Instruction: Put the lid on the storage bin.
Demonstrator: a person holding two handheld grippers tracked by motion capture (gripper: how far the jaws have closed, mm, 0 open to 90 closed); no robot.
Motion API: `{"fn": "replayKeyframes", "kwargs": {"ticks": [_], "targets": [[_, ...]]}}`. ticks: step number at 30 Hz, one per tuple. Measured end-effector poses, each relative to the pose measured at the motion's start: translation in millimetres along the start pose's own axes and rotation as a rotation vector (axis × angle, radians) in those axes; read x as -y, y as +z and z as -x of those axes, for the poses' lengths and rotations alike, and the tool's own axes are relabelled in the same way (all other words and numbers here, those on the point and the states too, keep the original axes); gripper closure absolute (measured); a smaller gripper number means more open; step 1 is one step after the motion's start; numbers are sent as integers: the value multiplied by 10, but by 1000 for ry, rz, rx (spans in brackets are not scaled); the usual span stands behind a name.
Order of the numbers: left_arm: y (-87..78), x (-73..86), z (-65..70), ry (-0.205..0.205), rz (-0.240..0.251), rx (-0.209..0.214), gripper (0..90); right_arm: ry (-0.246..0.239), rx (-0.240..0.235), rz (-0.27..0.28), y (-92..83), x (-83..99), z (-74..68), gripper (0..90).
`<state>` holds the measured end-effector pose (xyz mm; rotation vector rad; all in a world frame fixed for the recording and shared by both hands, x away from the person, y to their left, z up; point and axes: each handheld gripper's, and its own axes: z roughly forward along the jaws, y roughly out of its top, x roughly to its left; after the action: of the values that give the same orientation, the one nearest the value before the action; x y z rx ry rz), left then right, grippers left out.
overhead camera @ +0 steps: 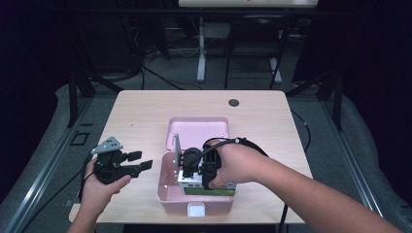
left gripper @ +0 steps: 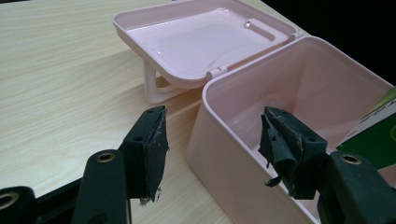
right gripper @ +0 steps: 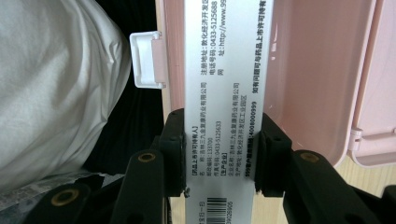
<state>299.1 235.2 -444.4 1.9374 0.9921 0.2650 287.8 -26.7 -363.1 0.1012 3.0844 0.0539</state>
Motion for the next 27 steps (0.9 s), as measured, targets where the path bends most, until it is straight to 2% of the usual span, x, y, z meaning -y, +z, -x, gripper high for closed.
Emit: {"fn": "replayKeyframes", "kwargs": {"ticks": [7, 27], "targets": [[11, 3, 5, -2, 7, -2, 410, -4, 2, -7, 93, -3, -13, 617], [18, 6, 5, 0, 1, -1, 410, 1, -40, -16, 462, -14, 16, 617]]}}
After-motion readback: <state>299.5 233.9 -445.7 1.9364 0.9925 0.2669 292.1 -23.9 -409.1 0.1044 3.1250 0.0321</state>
